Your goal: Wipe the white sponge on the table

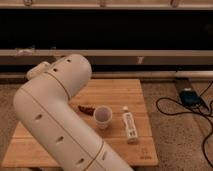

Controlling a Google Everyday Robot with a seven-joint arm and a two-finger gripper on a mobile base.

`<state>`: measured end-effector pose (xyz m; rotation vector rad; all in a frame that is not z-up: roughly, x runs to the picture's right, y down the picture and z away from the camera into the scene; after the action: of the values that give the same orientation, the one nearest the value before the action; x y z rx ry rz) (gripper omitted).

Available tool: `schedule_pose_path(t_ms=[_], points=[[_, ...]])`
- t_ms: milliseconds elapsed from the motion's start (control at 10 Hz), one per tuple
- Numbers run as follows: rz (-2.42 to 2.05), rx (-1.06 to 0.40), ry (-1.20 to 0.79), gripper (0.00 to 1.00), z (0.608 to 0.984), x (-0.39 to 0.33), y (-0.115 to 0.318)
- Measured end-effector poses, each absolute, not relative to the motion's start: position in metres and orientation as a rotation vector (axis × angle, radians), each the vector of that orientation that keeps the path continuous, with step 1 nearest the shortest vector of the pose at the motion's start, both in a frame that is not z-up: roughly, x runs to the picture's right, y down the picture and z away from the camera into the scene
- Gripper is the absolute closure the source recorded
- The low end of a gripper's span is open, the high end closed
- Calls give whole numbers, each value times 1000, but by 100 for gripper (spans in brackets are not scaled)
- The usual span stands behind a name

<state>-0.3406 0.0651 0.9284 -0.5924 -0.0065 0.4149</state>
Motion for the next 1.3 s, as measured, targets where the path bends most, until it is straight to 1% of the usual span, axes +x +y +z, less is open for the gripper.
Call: schedule_pose_path(t_ms=[700, 1100, 1300], points=[[524, -618, 57, 100, 944, -289, 75], [691, -636, 100, 100, 961, -240, 63], [700, -633, 111, 100, 963, -232, 62]])
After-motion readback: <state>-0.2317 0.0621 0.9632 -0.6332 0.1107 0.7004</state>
